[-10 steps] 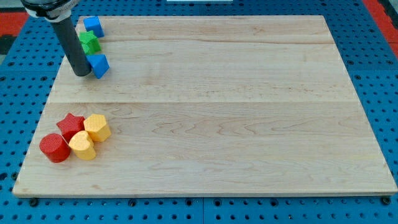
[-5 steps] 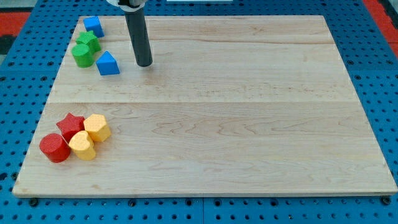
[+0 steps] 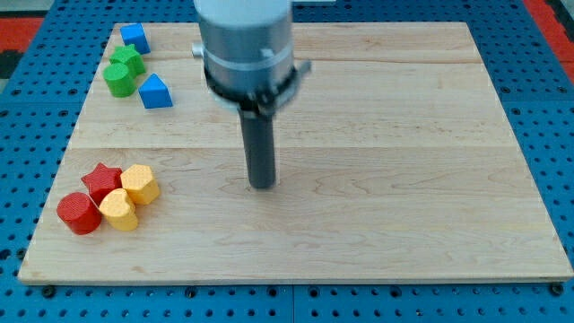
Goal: Push the red blocks slightly up
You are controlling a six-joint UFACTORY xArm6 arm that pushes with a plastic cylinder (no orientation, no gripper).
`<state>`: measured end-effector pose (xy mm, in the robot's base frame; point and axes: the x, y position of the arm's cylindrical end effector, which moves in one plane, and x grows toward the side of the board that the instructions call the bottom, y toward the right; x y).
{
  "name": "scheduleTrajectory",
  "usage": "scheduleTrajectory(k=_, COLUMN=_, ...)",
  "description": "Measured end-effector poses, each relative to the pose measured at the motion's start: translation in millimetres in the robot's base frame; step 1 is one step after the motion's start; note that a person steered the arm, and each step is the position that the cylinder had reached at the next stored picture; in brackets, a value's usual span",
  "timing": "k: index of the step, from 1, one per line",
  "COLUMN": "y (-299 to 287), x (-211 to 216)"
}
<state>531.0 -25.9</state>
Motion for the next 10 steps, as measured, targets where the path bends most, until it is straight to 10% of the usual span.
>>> scheduleTrajectory(k=1, y=-17, x=79)
scheduleTrajectory(k=5, y=-278, x=54)
scheduleTrajectory(k=10, y=-210, x=8)
